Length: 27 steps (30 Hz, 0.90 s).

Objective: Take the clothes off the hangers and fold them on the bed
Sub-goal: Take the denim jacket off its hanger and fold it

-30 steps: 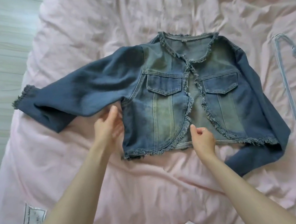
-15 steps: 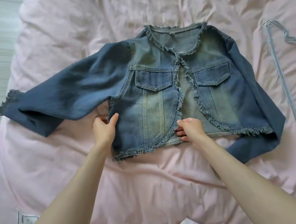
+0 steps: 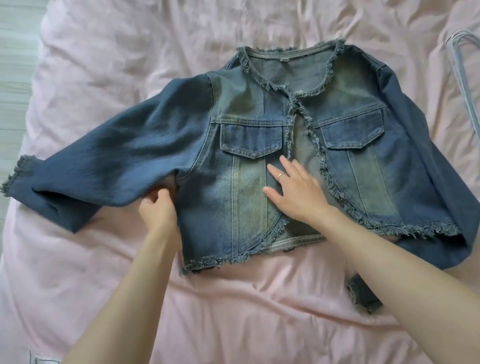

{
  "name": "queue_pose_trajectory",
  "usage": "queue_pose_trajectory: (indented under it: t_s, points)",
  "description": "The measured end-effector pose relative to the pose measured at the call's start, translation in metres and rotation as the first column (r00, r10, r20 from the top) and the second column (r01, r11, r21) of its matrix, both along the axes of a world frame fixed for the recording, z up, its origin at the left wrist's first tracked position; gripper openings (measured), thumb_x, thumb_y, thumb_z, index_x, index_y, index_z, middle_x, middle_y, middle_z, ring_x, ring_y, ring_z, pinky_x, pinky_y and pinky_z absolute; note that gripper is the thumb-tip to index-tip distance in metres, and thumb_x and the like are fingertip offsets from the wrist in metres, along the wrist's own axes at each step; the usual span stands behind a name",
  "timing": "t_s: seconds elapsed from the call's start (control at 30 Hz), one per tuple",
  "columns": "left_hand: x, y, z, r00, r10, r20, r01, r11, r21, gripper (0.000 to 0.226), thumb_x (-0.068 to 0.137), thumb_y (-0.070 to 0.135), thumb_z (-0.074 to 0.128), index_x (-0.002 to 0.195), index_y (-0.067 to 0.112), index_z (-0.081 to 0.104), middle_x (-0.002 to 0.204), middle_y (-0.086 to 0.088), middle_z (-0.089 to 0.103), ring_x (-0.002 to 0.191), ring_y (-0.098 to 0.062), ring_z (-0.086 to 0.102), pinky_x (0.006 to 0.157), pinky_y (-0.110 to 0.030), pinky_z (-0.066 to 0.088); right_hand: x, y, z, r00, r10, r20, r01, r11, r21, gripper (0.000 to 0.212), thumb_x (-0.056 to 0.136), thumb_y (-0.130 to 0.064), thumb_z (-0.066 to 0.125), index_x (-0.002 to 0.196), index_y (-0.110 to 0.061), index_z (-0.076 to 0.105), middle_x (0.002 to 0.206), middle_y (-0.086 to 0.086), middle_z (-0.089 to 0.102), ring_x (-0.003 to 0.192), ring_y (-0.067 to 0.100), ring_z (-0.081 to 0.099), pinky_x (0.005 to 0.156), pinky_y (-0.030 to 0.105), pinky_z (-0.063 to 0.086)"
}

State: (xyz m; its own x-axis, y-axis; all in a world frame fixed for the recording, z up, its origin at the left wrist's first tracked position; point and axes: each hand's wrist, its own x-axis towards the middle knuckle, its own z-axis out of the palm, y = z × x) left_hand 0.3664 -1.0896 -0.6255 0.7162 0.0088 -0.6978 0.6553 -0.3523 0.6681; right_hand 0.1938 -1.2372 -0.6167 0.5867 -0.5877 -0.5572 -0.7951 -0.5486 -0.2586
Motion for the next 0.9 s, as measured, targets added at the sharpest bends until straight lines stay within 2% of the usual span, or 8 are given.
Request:
queue_pose_trajectory:
  t_s: [0.17,0.4,0.53,0.6,0.67,0.77,0.83,0.9]
  points:
    - [-0.003,0.001,0.043,0.807,-0.534,0.252,0.325,0.758,0.565,0.018,0.087,0.023,0.046,0.083,0.015,0.061,0.080,-0.002,0.060,0.083,-0.025,0.051,0.075,-0.034,0.041,0.034,-0.018,0.006,0.984,-0.146,0.101,0.159,0.978,-0.133,0.044,0.098,-0.042,0.034,0.131,-0.016,0.050,0.135,0.006,0.047,0.126,0.024,0.038,0.103,0.041,0.027]
    - [0.077,-0.069,0.034,0.402,-0.713,0.574,0.458,0.700,0.548,0.022,0.094,0.016,0.044,0.105,0.010,0.062,0.106,-0.011,0.060,0.105,-0.031,0.048,0.089,-0.040,0.035,0.118,-0.097,0.021,0.967,-0.087,0.238,0.162,0.935,-0.317,0.049,0.098,-0.037,0.038,0.139,-0.009,0.040,0.137,0.011,0.043,0.126,0.028,0.036,0.100,0.043,0.031]
    - [0.118,-0.107,0.012,0.360,-0.781,0.510,0.517,0.622,0.587,0.030,0.099,0.025,0.040,0.121,0.012,0.056,0.117,-0.010,0.058,0.114,-0.029,0.046,0.095,-0.041,0.032,0.165,-0.130,0.014,0.967,-0.151,0.203,0.201,0.947,-0.251,0.053,0.096,-0.047,0.039,0.131,-0.007,0.046,0.134,0.011,0.049,0.126,0.028,0.040,0.100,0.043,0.032]
    - [0.129,-0.115,0.000,0.375,-0.818,0.436,0.602,0.572,0.557,0.033,0.098,0.034,0.043,0.122,0.016,0.055,0.113,-0.005,0.062,0.113,-0.028,0.048,0.096,-0.041,0.032,0.183,-0.142,0.004,0.919,-0.301,0.255,0.326,0.943,-0.060,0.035,0.093,-0.043,0.047,0.096,-0.011,0.060,0.102,0.008,0.060,0.099,0.024,0.054,0.082,0.035,0.040]
    - [0.133,-0.113,-0.008,0.347,-0.868,0.355,0.627,0.496,0.601,0.033,0.097,0.038,0.044,0.115,0.015,0.058,0.110,-0.008,0.064,0.112,-0.029,0.049,0.093,-0.038,0.031,0.193,-0.152,-0.004,0.779,-0.536,0.325,0.489,0.844,0.221,0.032,0.089,-0.030,0.057,0.061,-0.017,0.048,0.067,0.001,0.052,0.065,0.016,0.048,0.058,0.028,0.034]
    - [0.140,-0.110,-0.013,0.325,-0.862,0.388,0.560,0.506,0.655,0.032,0.099,0.035,0.040,0.105,0.009,0.057,0.103,-0.019,0.064,0.100,-0.038,0.055,0.077,-0.040,0.037,0.200,-0.165,-0.014,0.564,-0.739,0.368,0.599,0.673,0.434,0.039,0.088,-0.019,0.062,0.053,-0.018,0.044,0.057,-0.004,0.044,0.060,0.012,0.044,0.057,0.026,0.034]
    - [0.143,-0.110,-0.014,0.315,-0.847,0.429,0.512,0.532,0.674,0.031,0.100,0.036,0.039,0.103,0.009,0.055,0.103,-0.017,0.064,0.097,-0.038,0.056,0.069,-0.038,0.033,0.204,-0.167,-0.022,0.591,-0.703,0.395,0.590,0.711,0.382,0.038,0.089,-0.025,0.061,0.053,-0.019,0.047,0.058,-0.003,0.048,0.068,0.016,0.049,0.061,0.027,0.037]
    - [0.144,-0.110,-0.016,0.311,-0.838,0.449,0.477,0.546,0.689,0.033,0.098,0.040,0.042,0.100,0.010,0.056,0.103,-0.013,0.065,0.097,-0.037,0.056,0.069,-0.036,0.032,0.202,-0.167,-0.026,0.770,-0.519,0.371,0.511,0.850,0.127,0.043,0.092,-0.035,0.055,0.055,-0.017,0.043,0.062,0.003,0.049,0.072,0.020,0.047,0.062,0.027,0.032]
